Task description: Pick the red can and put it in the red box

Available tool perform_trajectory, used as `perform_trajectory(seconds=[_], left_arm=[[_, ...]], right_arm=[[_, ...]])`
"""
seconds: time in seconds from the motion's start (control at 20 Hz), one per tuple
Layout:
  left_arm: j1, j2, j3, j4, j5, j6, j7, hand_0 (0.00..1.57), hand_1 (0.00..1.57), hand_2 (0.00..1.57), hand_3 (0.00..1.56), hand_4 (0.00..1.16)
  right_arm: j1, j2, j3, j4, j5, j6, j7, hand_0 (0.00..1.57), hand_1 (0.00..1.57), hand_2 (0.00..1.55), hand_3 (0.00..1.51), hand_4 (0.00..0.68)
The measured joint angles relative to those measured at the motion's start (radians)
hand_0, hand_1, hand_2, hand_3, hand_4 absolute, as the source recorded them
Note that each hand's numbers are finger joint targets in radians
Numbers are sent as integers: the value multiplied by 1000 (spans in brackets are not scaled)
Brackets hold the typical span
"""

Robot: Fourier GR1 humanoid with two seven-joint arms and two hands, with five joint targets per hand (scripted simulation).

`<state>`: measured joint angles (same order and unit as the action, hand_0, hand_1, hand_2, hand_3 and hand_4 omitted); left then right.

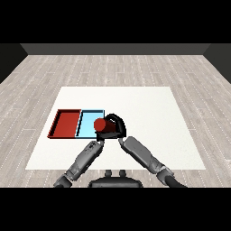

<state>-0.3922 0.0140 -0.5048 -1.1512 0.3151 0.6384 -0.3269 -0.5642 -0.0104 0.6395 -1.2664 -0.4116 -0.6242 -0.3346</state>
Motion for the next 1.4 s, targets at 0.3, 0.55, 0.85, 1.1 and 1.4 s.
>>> perform_trajectory(seconds=[0.3, 0.55, 0.85, 1.1, 1.4], left_arm=[[12, -3, 1, -9, -31, 22, 2, 1571, 1571, 1529, 1455, 1118], [24, -6, 10, -13, -52, 14, -11, 1571, 1571, 1541, 1466, 1123], [21, -11, 36, -19, -71, -2, 10, 1571, 1571, 1571, 1509, 1145], [33, -11, 39, 4, -51, -2, -12, 1571, 1571, 1571, 1489, 1144], [68, 43, 86, -42, -71, -34, -5, 1571, 1571, 1571, 1483, 1140]], right_arm=[[40, 4, -8, -16, 41, 34, 2, 0, 0, 0, 0, 0], [59, 8, -15, -38, 92, 48, 39, 0, 0, 0, 0, 0], [69, 7, -56, -41, 113, 76, 39, 0, 0, 0, 0, 0], [105, -7, -116, -82, 138, 91, 26, 0, 0, 0, 0, 0], [205, -95, -195, -273, 133, 130, 48, 0, 0, 0, 0, 0]])
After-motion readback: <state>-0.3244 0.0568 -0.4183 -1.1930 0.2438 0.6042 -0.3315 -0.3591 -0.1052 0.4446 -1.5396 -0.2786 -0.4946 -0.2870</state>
